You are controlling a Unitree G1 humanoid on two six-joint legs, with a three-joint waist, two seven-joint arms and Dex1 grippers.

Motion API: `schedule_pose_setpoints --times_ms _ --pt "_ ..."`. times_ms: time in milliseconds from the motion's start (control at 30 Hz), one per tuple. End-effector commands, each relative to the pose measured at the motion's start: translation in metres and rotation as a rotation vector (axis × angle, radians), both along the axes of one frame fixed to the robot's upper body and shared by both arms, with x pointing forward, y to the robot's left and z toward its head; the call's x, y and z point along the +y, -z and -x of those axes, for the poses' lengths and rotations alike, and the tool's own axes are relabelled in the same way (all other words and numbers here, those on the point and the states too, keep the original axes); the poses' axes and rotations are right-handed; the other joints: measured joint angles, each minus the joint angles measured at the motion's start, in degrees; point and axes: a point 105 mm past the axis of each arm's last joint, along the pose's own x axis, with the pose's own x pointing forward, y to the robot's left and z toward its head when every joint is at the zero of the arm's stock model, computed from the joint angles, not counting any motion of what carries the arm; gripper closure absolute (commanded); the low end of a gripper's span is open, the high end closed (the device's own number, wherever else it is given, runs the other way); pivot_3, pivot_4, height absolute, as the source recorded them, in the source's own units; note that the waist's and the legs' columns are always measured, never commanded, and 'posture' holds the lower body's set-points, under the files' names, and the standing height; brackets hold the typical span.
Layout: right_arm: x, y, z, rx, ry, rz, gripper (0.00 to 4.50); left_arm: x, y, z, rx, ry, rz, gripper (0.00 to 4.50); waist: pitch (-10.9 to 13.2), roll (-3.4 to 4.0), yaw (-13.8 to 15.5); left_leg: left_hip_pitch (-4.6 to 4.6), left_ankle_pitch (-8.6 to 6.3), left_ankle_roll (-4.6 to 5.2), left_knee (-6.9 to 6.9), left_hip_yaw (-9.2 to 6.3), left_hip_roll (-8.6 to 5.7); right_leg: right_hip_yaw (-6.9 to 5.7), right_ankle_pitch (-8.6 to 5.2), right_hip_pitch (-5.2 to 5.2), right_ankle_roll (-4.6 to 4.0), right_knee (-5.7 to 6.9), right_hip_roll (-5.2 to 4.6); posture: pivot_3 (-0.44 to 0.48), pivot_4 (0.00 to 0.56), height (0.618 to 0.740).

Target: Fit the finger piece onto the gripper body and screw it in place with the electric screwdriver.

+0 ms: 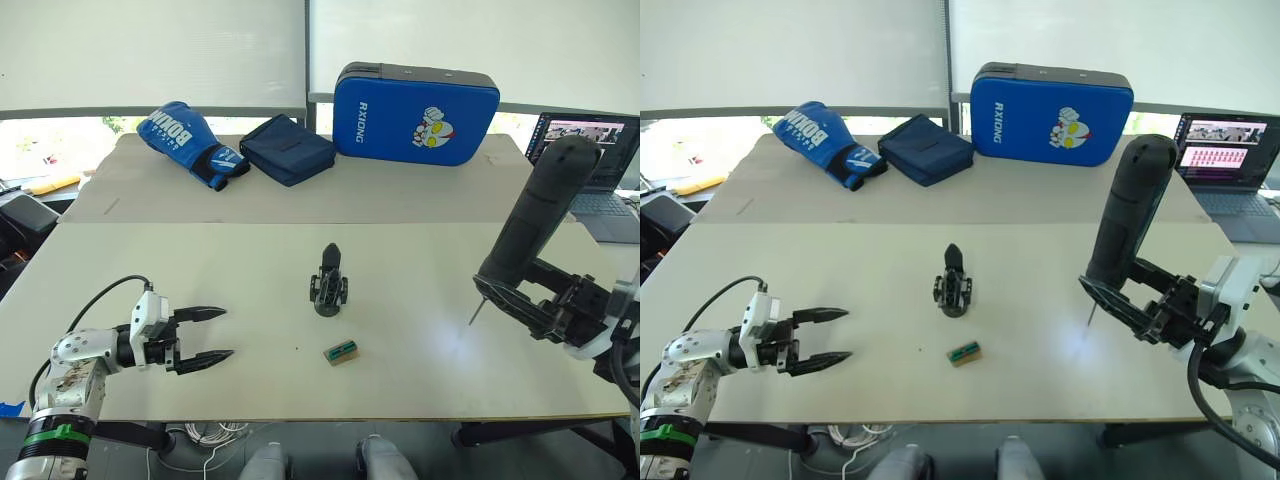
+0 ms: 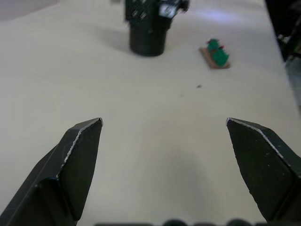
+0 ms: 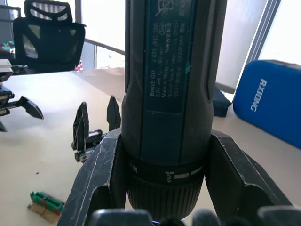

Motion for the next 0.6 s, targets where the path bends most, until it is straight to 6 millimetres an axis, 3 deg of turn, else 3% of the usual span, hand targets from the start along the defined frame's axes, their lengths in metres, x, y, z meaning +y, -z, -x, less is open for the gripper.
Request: schedule_pose_setpoints --times_ms 33,267,433,600 --pt "0.033 -0.021 0.01 -0.106 -0.13 -0.028 2.58 -0.027 -0.009 0.007 -0.02 0.082 0.019 0.05 0.0 0.0 -0.1 0.0 0.0 0.0 0.0 0.0 -0.02 0.0 0.0 0.0 0.0 0.01 0.01 0.0 0.15 0.74" --pt "0.097 -0.024 0.02 -0.132 -0.388 -0.085 2.58 -0.076 0.014 0.009 0.002 0.141 0.0 0.05 0.0 -0.03 0.2 0.0 0.0 0.0 0.01 -0.03 -0.12 0.01 0.0 0.02 0.0 -0.01 0.02 0.0 0.15 0.74" --pt "0.119 -0.009 0.013 -0.122 -0.454 -0.07 2.58 -0.102 0.03 0.005 0.002 0.145 -0.017 0.05 0.1 -0.1 0.5 -0.06 0.0 0.0 0.1 -0.05 -0.17 -0.01 0.01 0.02 0.0 -0.02 0.01 0.0 0.15 0.74" --pt "0.126 0.001 0.01 -0.104 -0.487 -0.063 2.58 -0.121 0.039 0.007 0.025 0.161 -0.022 0.05 0.1 -0.1 0.4 -0.06 0.0 0.0 0.1 -0.05 -0.17 -0.01 0.01 0.01 0.01 0.0 0.03 0.0 0.15 0.74"
